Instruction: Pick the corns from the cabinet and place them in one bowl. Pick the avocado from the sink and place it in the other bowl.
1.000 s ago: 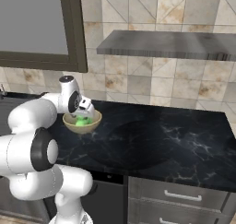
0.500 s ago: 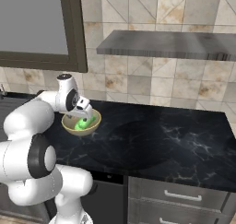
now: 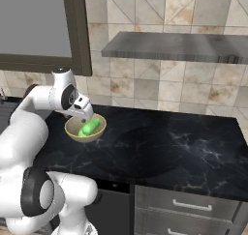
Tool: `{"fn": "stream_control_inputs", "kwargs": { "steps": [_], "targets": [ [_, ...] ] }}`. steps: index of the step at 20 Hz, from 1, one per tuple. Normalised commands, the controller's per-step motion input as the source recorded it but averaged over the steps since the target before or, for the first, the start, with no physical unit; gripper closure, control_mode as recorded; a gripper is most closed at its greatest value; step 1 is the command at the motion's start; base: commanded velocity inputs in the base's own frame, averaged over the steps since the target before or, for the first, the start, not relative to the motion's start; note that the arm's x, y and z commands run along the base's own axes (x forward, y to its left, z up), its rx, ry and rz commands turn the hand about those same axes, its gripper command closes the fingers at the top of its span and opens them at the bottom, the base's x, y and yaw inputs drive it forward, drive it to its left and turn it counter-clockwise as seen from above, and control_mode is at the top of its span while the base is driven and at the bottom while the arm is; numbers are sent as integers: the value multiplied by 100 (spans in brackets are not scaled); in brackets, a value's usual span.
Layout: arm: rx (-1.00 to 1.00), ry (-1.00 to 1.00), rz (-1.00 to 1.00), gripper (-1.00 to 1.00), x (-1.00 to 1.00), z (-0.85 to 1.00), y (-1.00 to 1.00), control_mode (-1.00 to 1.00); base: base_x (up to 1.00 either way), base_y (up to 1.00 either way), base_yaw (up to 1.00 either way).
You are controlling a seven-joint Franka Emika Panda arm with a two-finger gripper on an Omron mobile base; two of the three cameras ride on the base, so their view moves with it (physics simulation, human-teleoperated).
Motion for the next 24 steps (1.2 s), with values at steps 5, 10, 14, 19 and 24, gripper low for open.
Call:
{"fn": "stream_control_inputs", "kwargs": {
  "steps": [5,10,14,19,24],
  "targets": [
    [-1,-4,1,-100,-78,23,0,-100,0,0,0],
    [-1,-4,0,-100,-70,9,-13,-100,0,0,0],
    [-4,-2,2,-100,-47,18,-15,-100,0,0,0],
    [-1,0,1,-100,-13,7,0,-100,0,0,0],
    [0,0,0,-100,0,0,0,-100,0,0,0]
  ]
}}
